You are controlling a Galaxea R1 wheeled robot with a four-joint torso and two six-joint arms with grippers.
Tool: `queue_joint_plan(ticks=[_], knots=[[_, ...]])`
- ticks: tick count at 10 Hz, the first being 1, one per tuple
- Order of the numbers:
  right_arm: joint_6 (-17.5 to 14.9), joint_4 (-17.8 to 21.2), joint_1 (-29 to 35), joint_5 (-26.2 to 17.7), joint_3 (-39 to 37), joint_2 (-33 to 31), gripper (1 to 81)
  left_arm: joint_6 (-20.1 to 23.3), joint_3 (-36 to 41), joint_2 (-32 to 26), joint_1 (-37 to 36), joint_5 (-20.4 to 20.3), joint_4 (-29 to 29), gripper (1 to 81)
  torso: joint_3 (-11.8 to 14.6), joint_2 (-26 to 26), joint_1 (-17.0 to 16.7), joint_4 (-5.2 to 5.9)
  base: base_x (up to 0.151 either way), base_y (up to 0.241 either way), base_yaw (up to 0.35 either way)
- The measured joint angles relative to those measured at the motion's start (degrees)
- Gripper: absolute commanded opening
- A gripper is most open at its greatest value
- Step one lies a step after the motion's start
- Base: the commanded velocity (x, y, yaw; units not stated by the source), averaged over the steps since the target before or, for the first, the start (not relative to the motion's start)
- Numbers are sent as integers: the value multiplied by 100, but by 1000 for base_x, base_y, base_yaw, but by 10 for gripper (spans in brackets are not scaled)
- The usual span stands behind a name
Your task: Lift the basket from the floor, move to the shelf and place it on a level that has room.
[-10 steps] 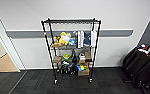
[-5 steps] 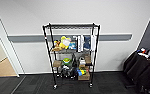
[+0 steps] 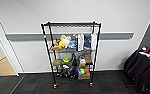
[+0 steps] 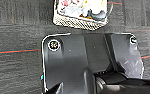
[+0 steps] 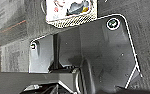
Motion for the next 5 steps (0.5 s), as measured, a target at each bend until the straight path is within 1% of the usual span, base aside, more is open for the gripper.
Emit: queue_joint_plan(ticks=[3, 5], knots=[[9, 126, 254, -17, 124, -93, 811, 0, 20, 5, -274, 212, -78, 811, -549, -584, 372, 0, 0, 0, 0], [11, 178, 450, -196, 129, -104, 811, -1, 30, 5, -418, 330, -151, 811, -861, -966, 619, 0, 0, 0, 0]])
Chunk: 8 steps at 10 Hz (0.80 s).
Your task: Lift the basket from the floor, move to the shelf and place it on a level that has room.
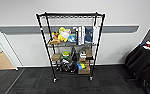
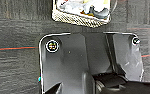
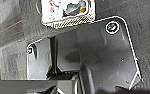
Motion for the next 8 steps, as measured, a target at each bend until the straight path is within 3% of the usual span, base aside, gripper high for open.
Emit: queue_joint_plan(ticks=[6, 8], knots=[[2, 180, 557, -578, -44, -12, 811, 0, -6, -17, -549, 438, -279, 811, -123, -1026, 655, 0, 0, 0, 0], [2, 221, 595, -600, -73, -100, 811, 0, -26, -68, -585, 461, -334, 811, -365, -1329, 846, 0, 0, 0, 0]])
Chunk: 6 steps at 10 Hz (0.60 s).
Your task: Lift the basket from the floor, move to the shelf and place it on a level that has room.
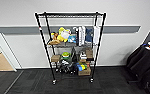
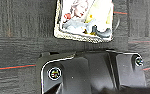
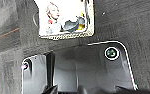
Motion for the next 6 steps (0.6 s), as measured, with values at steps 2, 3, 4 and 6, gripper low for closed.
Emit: queue_joint_plan(ticks=[2, 3, 4, 6], knots=[[0, 6, 20, -16, -20, 24, 811, 0, -16, -34, -60, 13, -11, 811, -367, -389, 249, 0, 0, 0, 0], [0, 20, 46, -18, -20, 26, 811, 0, -13, -63, -123, 11, -22, 811, -547, -579, 372, 0, 0, 0, 0], [0, 48, 96, -18, -23, 20, 811, -2, -16, -85, -187, -1, -28, 811, -726, -769, 494, 0, 0, 0, 0], [0, 85, 249, -49, -26, 24, 811, -2, -11, -87, -308, 148, -33, 811, -879, -1045, 680, 0, 0, 0, 0]])
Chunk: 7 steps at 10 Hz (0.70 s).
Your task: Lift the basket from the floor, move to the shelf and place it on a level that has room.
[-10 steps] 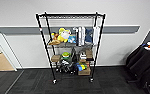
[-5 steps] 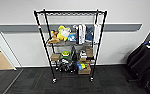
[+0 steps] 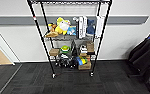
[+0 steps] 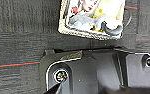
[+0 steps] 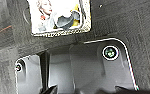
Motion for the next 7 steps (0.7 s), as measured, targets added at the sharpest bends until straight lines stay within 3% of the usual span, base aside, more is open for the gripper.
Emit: queue_joint_plan(ticks=[7], knots=[[1, 94, 261, -218, -262, 205, 811, 0, -361, 282, -207, 201, -105, 811, -46, -1360, 852, 0, 0, 0, 0]])
